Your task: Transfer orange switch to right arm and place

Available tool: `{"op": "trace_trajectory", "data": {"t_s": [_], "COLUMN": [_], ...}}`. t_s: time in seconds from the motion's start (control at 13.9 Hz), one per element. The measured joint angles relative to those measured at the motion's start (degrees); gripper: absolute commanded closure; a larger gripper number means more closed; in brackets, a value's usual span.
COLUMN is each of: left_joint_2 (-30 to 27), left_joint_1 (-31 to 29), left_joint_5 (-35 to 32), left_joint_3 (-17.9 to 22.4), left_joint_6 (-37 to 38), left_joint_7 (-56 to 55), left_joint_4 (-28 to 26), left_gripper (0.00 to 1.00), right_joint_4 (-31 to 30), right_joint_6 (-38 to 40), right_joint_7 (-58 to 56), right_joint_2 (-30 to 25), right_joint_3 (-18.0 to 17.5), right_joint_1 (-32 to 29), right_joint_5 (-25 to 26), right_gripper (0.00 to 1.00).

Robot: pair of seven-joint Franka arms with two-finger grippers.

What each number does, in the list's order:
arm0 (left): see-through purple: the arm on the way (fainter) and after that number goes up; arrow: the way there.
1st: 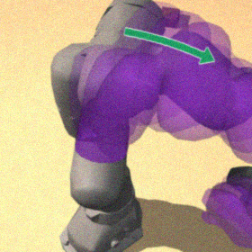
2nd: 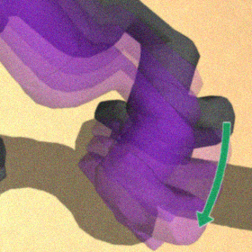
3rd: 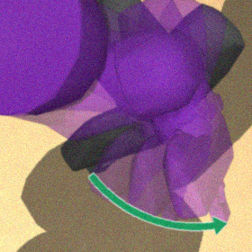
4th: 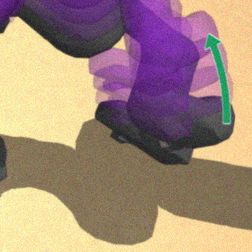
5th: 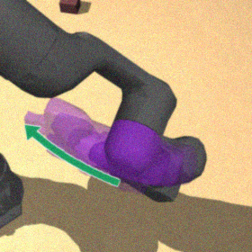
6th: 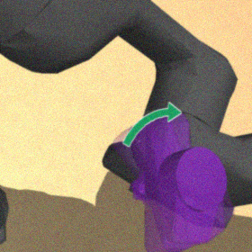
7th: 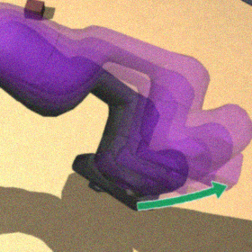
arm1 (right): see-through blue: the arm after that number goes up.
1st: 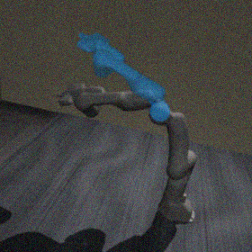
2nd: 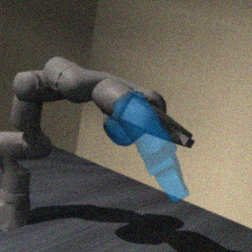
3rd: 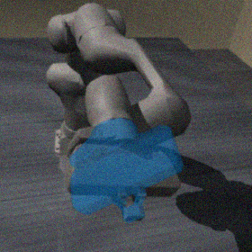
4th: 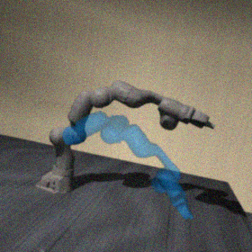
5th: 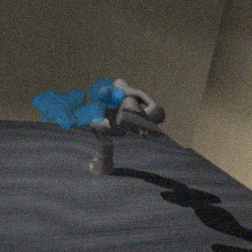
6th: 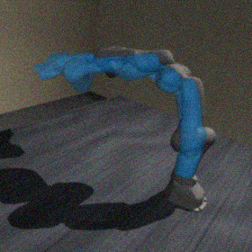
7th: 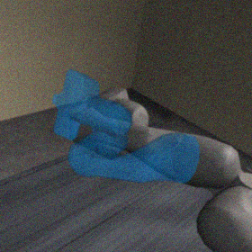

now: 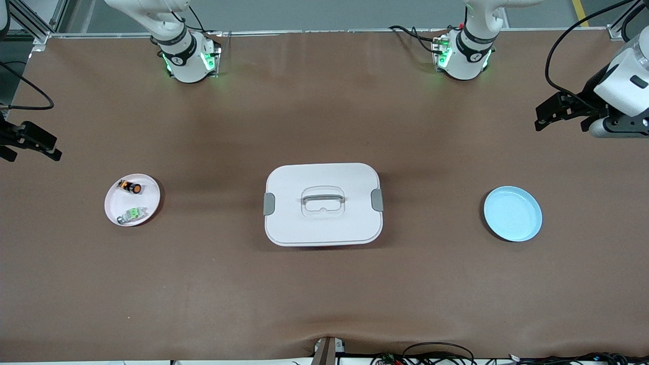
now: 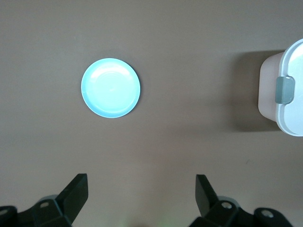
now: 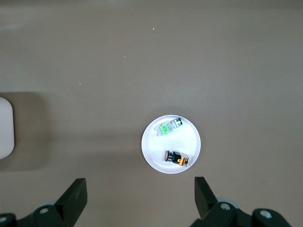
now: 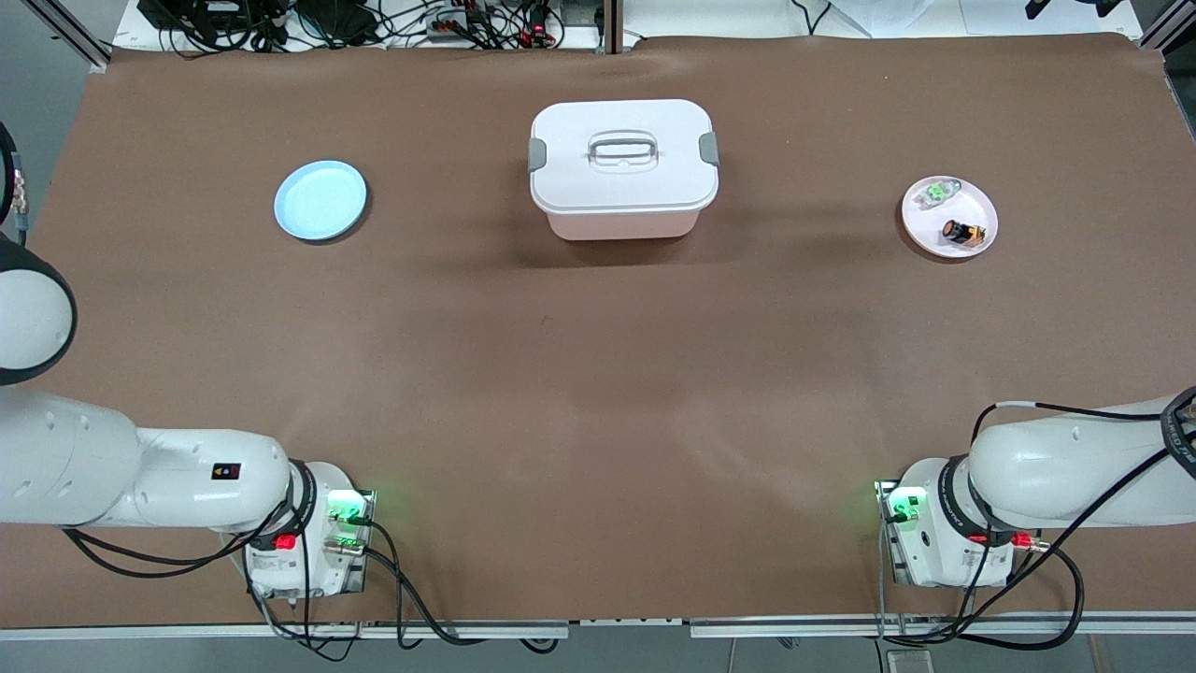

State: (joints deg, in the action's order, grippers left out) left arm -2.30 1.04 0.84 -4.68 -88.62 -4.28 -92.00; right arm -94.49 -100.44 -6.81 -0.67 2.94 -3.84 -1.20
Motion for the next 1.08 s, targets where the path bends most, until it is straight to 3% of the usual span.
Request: {"op": "trace_trajectory", "data": {"t_s": [1.08], "left_joint_2": [0.0], "left_joint_1": [-0.1], "left_joint_5": [0.0], "left_joint_3": [0.0], "left_joint_6": [0.0], "left_joint_7": [0.0], "left_joint_4": [0.0], "left_gripper": [0.00], "right_joint_4": [3.4], "right_joint_6": [7.3], "right_joint_7": [0.0], "right_joint_2": [0.0], "right_joint_3": [-0.2], "right_joint_1": [0.1], "right_joint_5": [0.0], "right_gripper": [0.00]}}
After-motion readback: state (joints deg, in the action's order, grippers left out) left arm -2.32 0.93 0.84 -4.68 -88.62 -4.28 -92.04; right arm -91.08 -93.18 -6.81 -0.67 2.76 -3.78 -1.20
